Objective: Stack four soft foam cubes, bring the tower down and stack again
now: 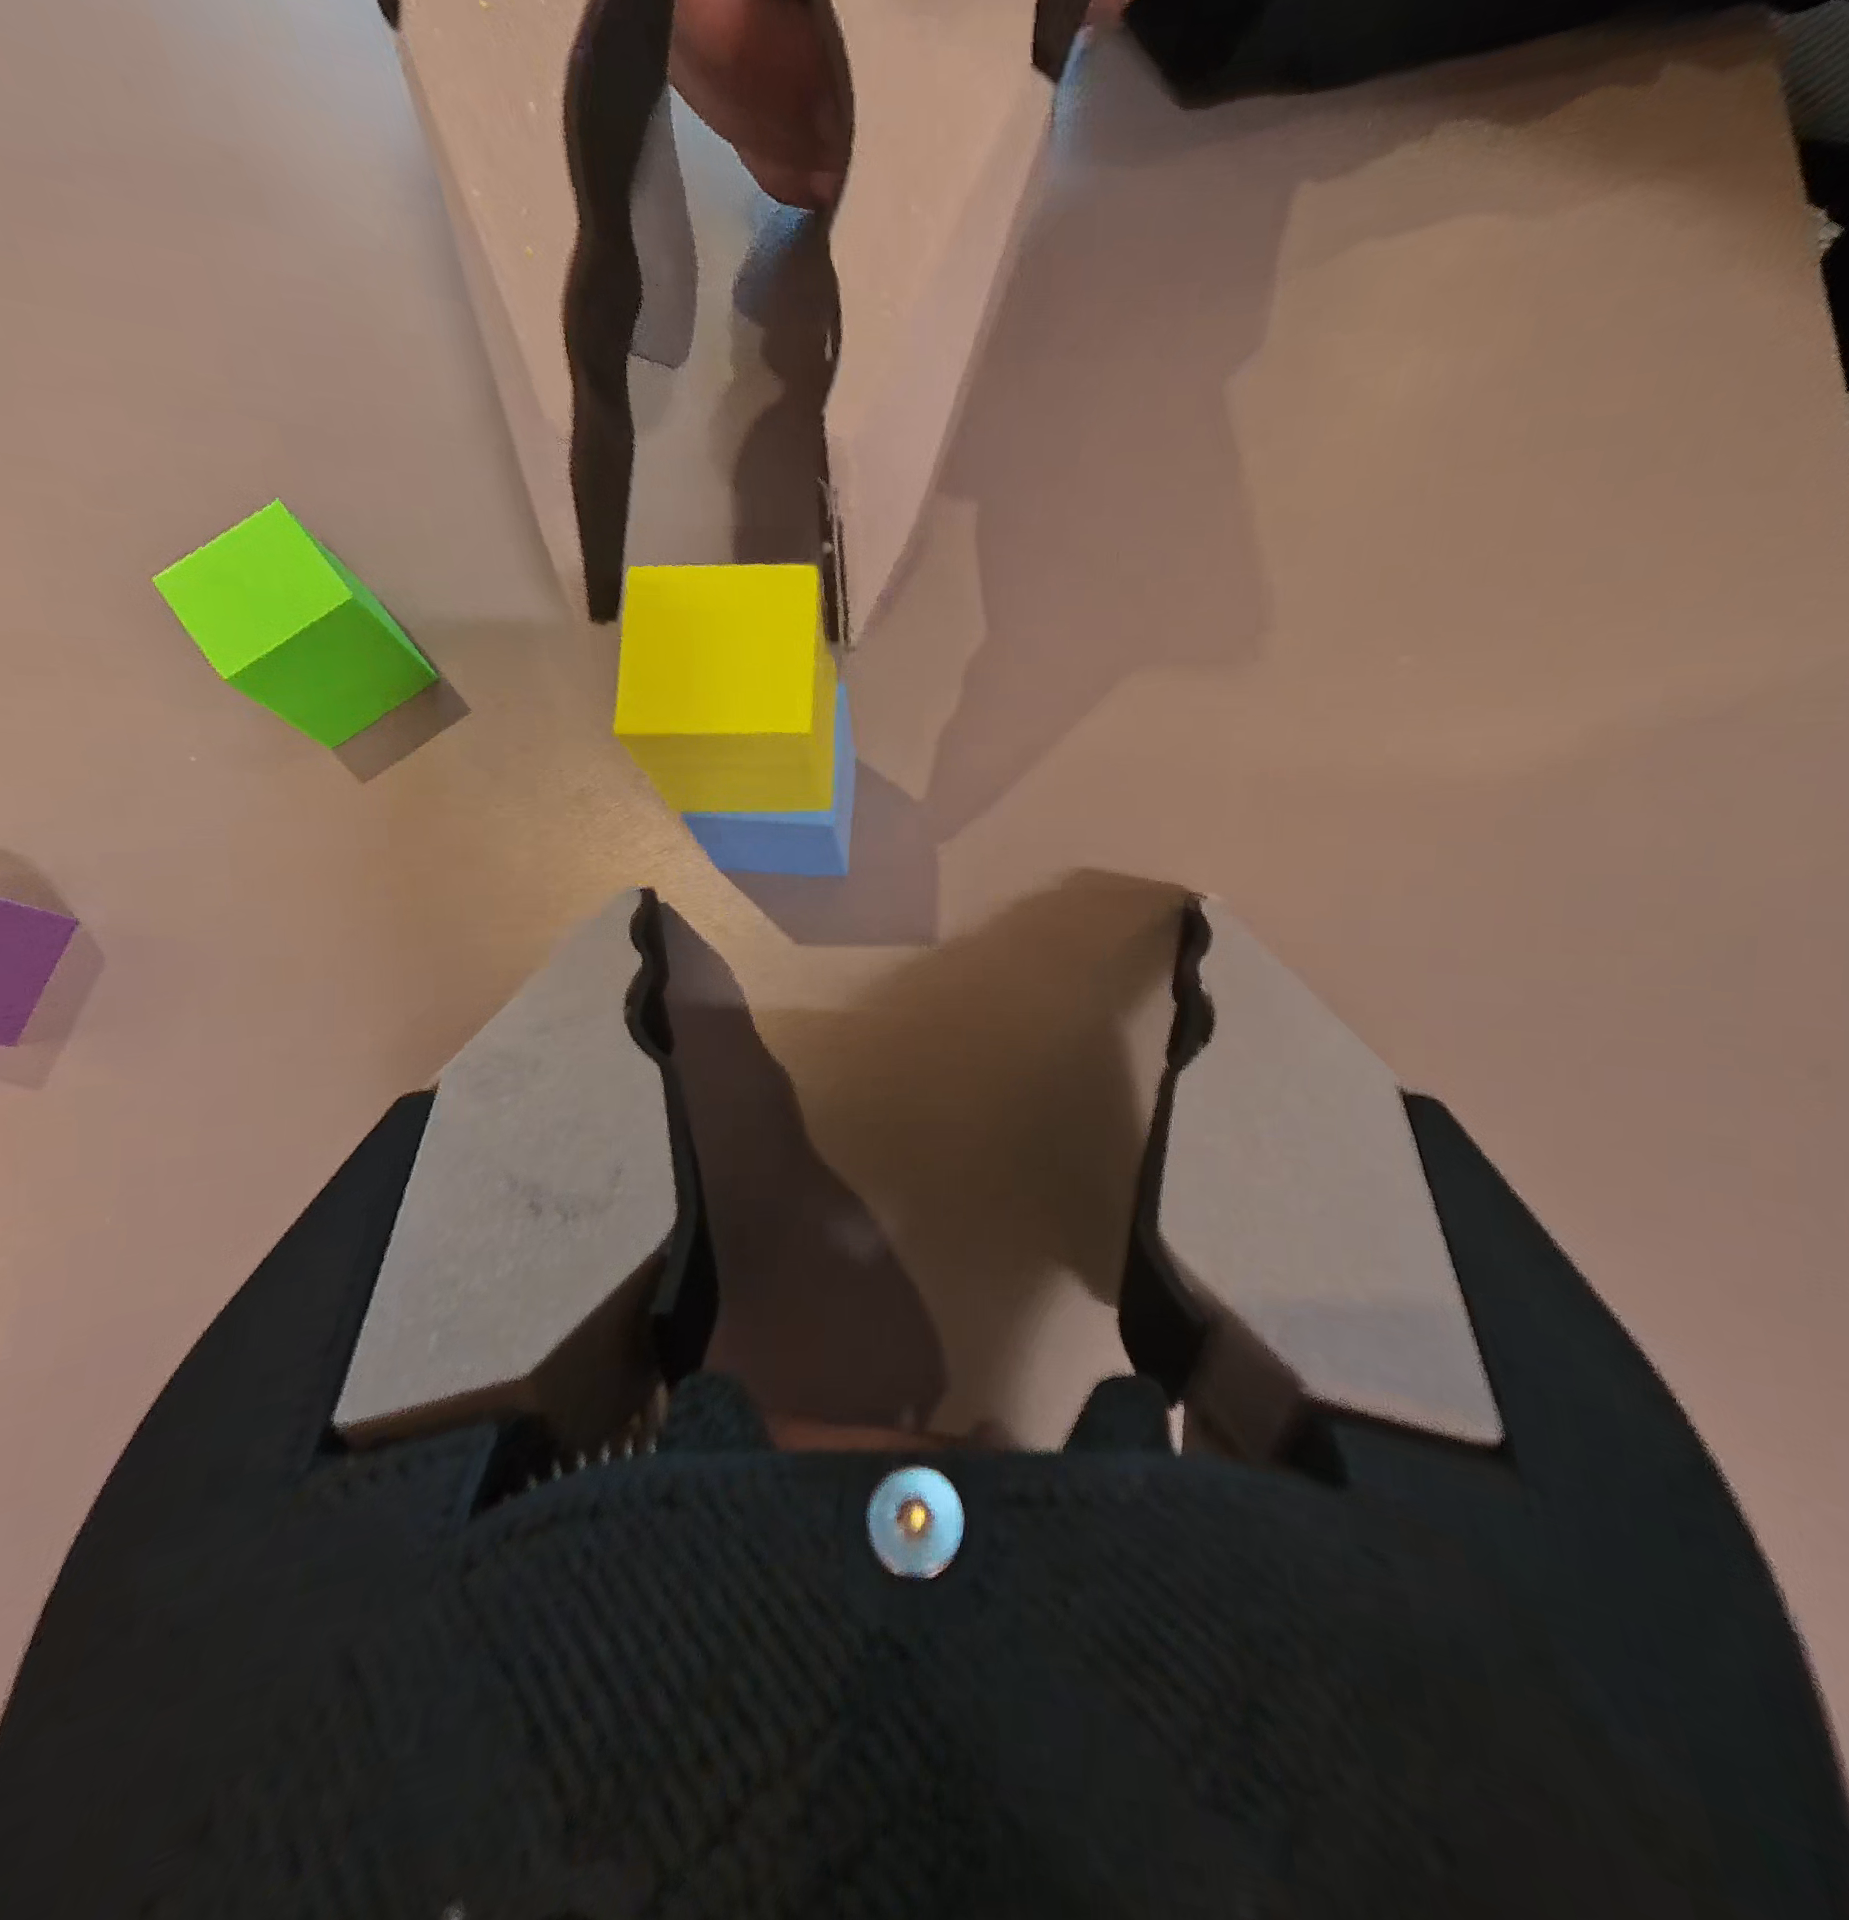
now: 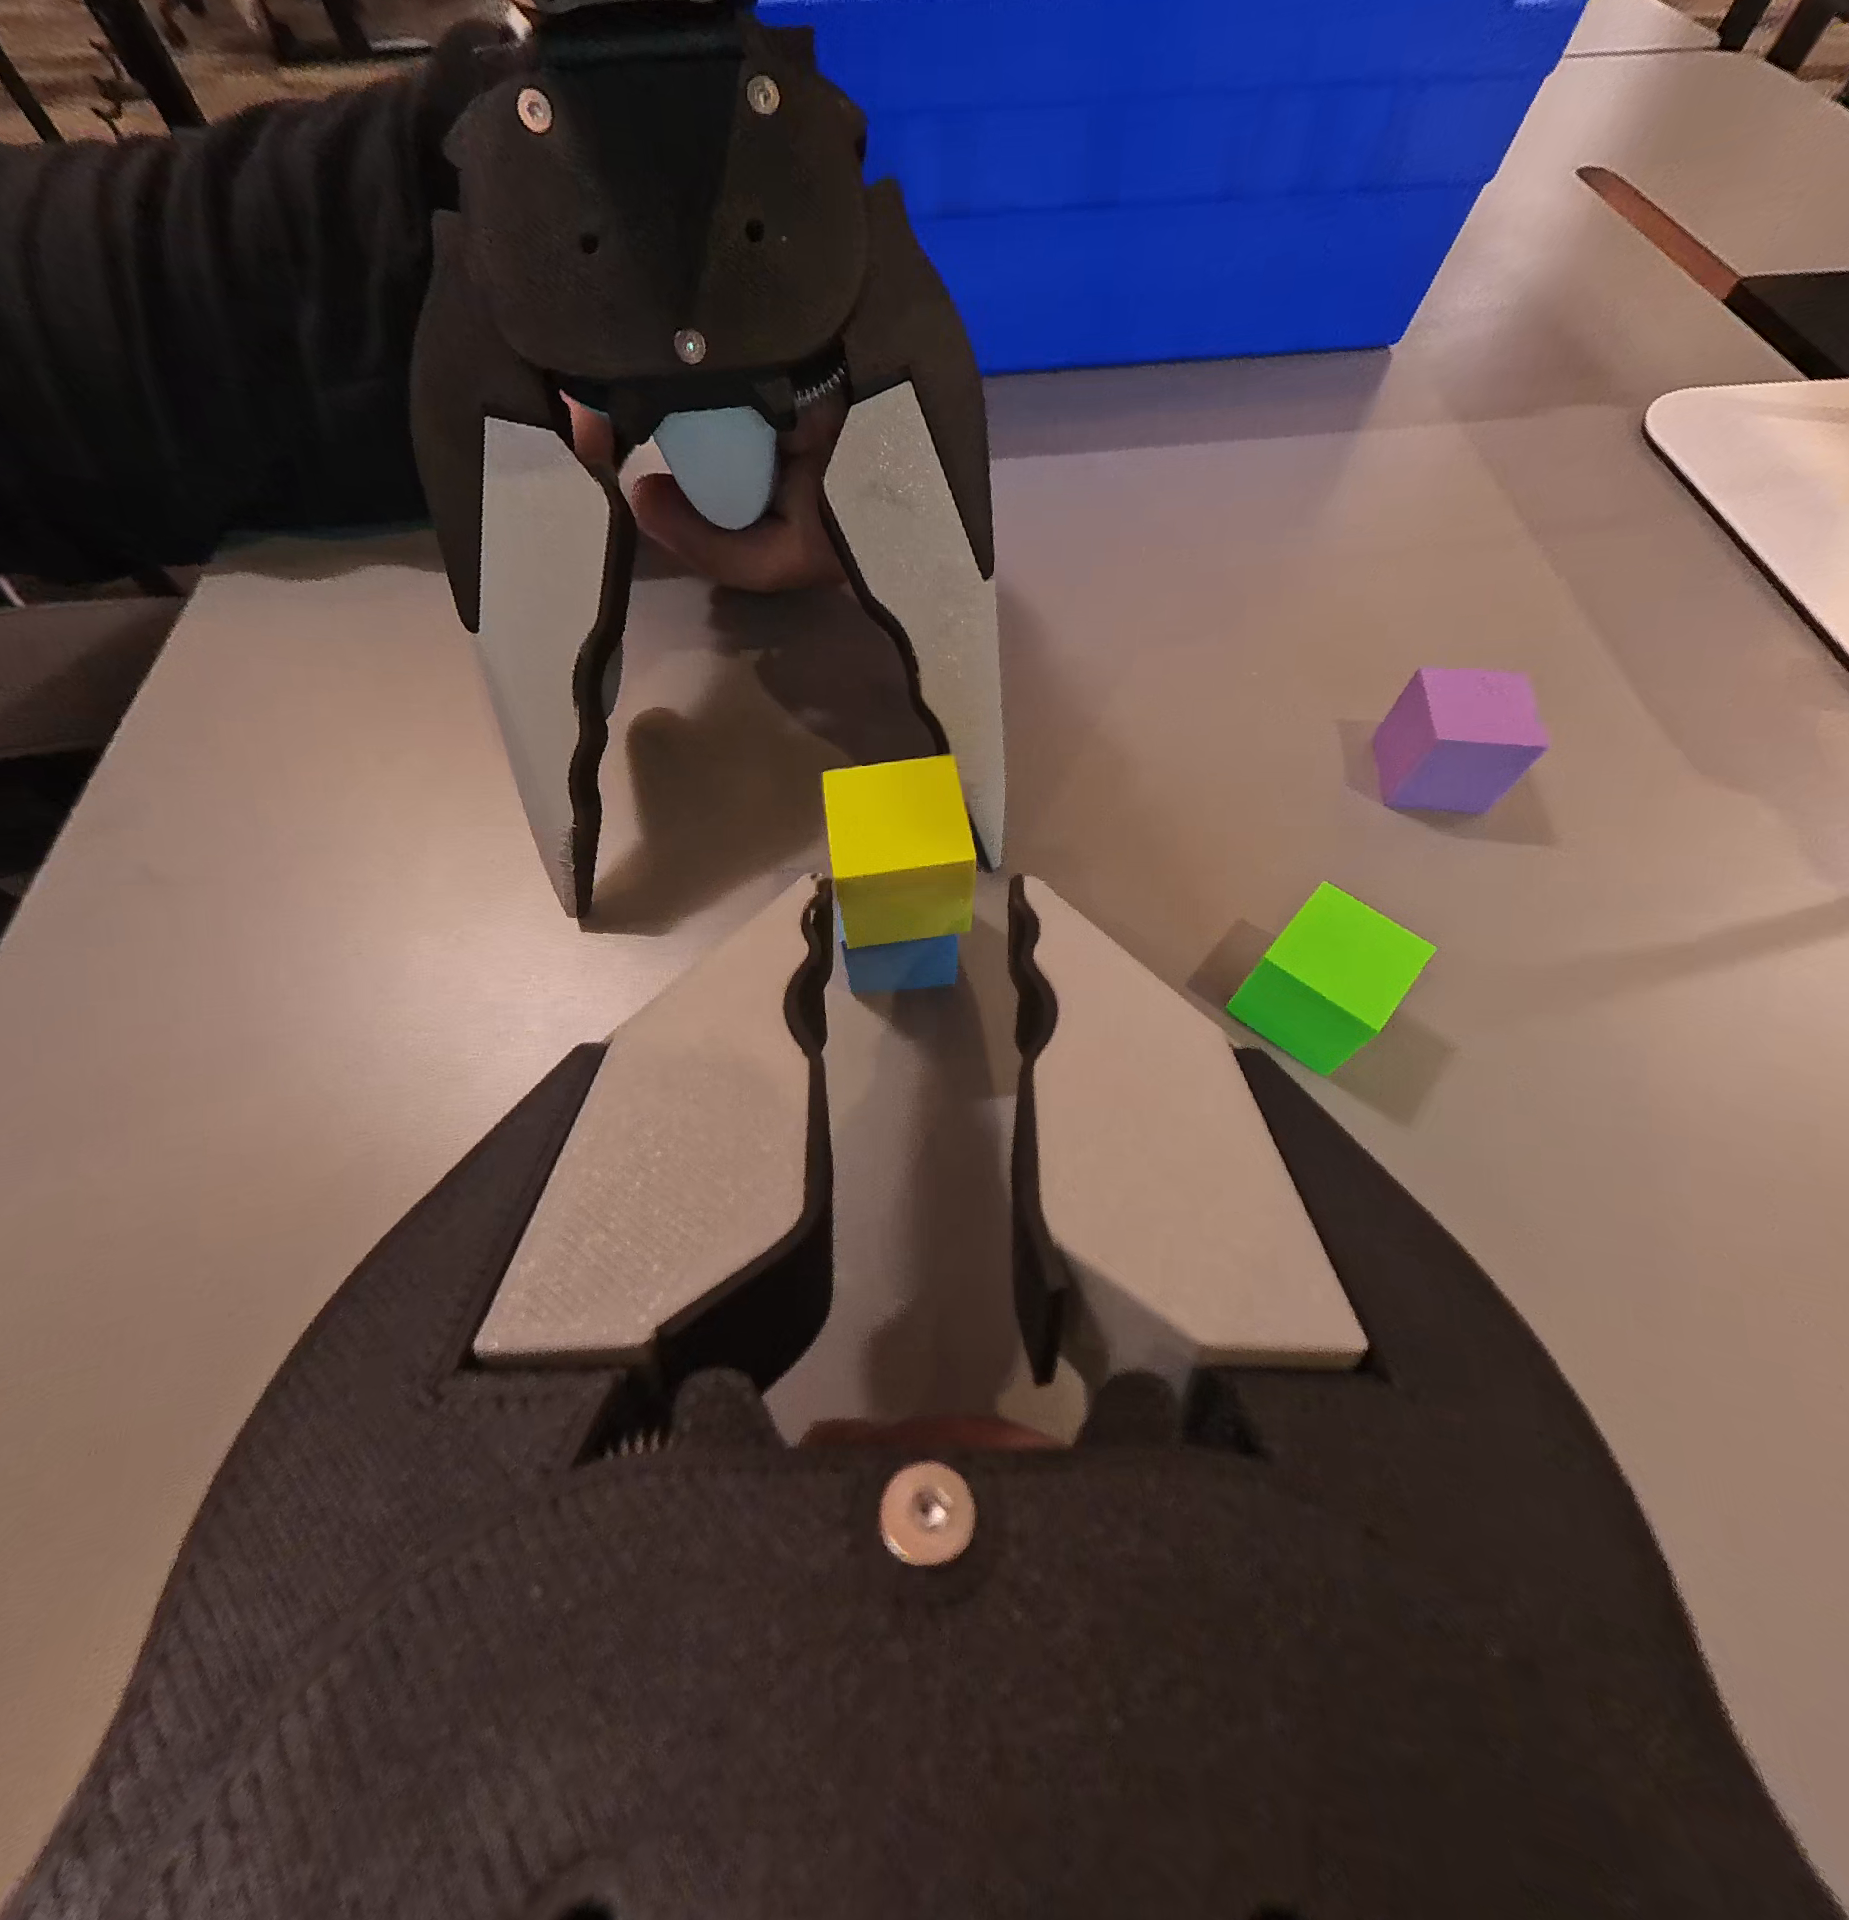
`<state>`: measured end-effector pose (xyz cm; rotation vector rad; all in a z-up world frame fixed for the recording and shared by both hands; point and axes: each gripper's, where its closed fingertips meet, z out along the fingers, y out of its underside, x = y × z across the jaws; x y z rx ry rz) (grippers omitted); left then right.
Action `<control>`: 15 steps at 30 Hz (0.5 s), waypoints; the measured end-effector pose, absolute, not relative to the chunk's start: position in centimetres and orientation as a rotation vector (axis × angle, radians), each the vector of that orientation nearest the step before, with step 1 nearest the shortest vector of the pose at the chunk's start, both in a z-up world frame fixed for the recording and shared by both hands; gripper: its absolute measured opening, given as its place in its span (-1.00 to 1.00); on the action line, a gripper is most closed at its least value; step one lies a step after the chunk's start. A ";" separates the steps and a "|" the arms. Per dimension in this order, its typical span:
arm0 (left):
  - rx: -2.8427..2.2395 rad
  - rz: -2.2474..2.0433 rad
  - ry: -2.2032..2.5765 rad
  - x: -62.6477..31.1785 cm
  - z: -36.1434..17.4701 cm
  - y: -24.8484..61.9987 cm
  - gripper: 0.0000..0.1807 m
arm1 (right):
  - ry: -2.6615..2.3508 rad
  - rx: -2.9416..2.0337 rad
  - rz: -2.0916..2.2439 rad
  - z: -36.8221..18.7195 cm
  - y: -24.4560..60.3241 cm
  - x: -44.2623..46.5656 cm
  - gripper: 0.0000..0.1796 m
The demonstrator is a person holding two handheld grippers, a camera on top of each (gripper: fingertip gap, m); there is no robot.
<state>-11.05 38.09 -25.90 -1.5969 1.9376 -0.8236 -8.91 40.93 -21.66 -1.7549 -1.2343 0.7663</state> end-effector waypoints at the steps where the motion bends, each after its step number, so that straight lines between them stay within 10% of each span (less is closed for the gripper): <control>1: -1.597 -0.825 1.938 -11.1 -25.9 38.1 0.07 | -1.226 -1.742 0.781 -21.4 40.9 -8.8 -0.65; 15: -1.599 -0.825 1.933 -11.0 -25.9 38.2 0.05 | -1.239 -1.762 0.736 -21.9 40.9 -8.9 -0.68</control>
